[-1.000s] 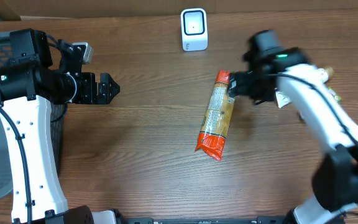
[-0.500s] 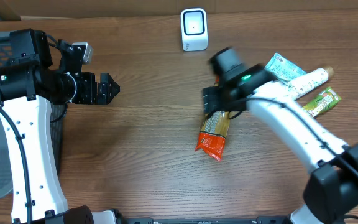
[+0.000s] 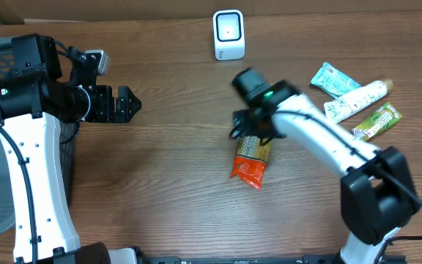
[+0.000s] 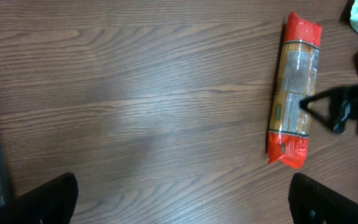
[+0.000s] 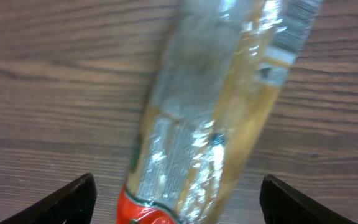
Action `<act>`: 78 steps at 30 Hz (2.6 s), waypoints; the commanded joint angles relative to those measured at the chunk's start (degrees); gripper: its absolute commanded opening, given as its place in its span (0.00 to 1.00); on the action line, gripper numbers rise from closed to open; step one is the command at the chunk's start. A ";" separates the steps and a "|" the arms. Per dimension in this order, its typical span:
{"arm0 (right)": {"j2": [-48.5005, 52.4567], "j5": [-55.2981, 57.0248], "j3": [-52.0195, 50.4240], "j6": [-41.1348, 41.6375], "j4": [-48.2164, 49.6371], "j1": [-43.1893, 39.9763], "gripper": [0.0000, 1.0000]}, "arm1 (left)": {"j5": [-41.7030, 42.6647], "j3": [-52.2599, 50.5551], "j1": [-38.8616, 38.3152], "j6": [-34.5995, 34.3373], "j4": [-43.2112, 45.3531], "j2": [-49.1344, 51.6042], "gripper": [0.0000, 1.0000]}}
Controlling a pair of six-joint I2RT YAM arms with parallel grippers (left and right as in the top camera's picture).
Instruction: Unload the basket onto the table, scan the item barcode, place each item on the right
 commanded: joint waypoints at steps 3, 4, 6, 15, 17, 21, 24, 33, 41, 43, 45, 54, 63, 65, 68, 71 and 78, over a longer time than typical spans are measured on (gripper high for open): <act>-0.13 -20.61 -6.58 -4.98 3.28 -8.26 0.84 | 0.59 0.72 -0.26 1.27 0.04 0.07 1.00; -0.13 -23.78 -8.37 -6.05 4.92 -9.09 0.84 | 0.59 0.72 -0.26 1.27 0.04 0.07 1.00; -0.13 -29.20 -11.85 -6.69 8.37 -10.27 0.81 | 0.61 0.72 -0.26 1.27 0.07 0.07 1.00; -0.13 -34.38 -22.95 -0.63 18.71 -10.29 0.73 | 0.61 0.72 -0.26 1.27 0.07 0.07 1.00; -0.13 -34.38 -24.87 2.84 21.92 -10.29 0.68 | 0.61 0.72 -0.26 1.27 0.07 0.07 0.99; -0.13 -33.24 -26.67 7.54 27.23 -10.29 0.40 | 0.61 0.72 -0.26 1.27 0.07 0.07 1.00; -0.15 -32.72 -26.67 8.35 29.64 -10.32 0.11 | 0.59 0.72 -0.26 1.27 0.07 0.07 1.00; -1.64 -32.70 -24.63 4.55 30.47 -10.12 0.04 | 0.61 0.72 -0.26 1.27 0.04 0.07 1.00; -4.98 -17.40 -11.80 -14.19 10.75 -4.90 0.04 | 0.61 0.72 -0.26 1.27 0.04 0.07 1.00; -4.98 -11.52 -7.50 -18.73 5.40 -2.43 0.04 | 0.59 0.72 -0.26 1.27 0.04 0.07 0.99; -4.98 -4.90 -3.50 -21.35 1.27 0.42 0.04 | 0.59 0.72 -0.26 1.27 0.07 0.07 1.00; -5.01 3.39 7.80 -26.77 -3.74 9.51 0.04 | 0.61 0.72 -0.26 1.27 0.07 0.07 0.99; -8.20 8.87 8.46 -26.73 -0.44 10.97 0.04 | 0.61 0.72 -0.26 1.27 0.04 0.07 1.00; -9.11 8.33 8.46 -26.73 0.00 10.97 0.04 | 0.59 0.72 -0.26 1.27 0.07 0.07 1.00; -9.38 8.02 8.44 -26.77 -0.44 10.95 0.04 | 0.59 0.72 -0.26 1.27 0.04 0.07 1.00; -9.53 6.12 8.44 -28.04 -0.66 10.97 0.04 | 0.61 0.72 -0.26 1.27 0.04 0.07 1.00; -17.90 5.11 8.44 -29.00 5.05 10.95 0.04 | 0.61 0.72 -0.26 1.27 0.07 0.07 1.00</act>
